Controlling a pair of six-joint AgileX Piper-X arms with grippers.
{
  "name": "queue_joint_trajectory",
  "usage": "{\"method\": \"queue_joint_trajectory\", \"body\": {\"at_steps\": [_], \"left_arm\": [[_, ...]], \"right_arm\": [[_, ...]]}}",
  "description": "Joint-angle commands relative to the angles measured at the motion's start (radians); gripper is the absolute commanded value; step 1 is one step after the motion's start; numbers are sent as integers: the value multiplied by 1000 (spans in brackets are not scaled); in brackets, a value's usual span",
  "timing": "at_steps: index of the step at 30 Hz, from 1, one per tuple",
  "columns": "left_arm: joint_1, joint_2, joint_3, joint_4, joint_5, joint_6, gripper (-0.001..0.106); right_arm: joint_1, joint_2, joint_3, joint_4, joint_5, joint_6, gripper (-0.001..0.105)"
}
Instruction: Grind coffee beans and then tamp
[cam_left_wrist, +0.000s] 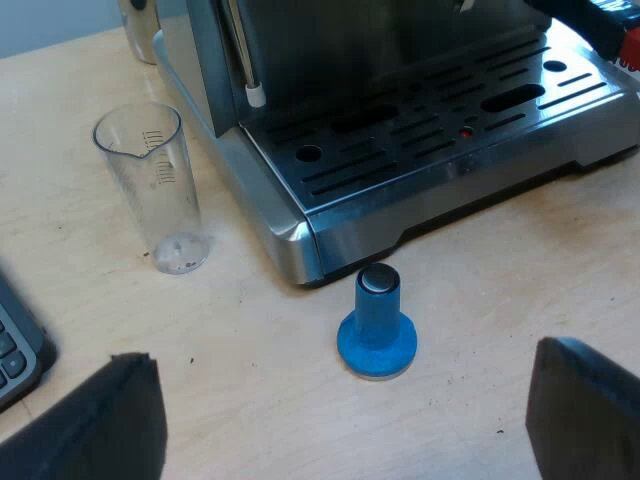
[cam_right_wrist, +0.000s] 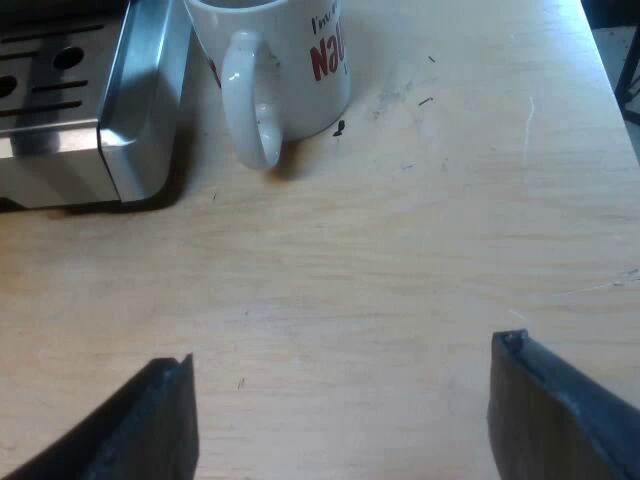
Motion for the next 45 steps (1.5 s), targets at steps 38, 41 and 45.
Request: {"method": "queue_joint_trajectory", "body": {"at_steps": [38,41,45], "left_arm": [[-64,18,-22,-11,0,-73,80],[-79,57,-42,-15,0,-75,80],[-121,109,-60,-42,0,-92,80]], "right_arm": [[-4,12,-73,-1,3,-10,62],[-4,50,-116,-1,-1,-10,62],[4,115,-176,-1,-54,-10,62]]}}
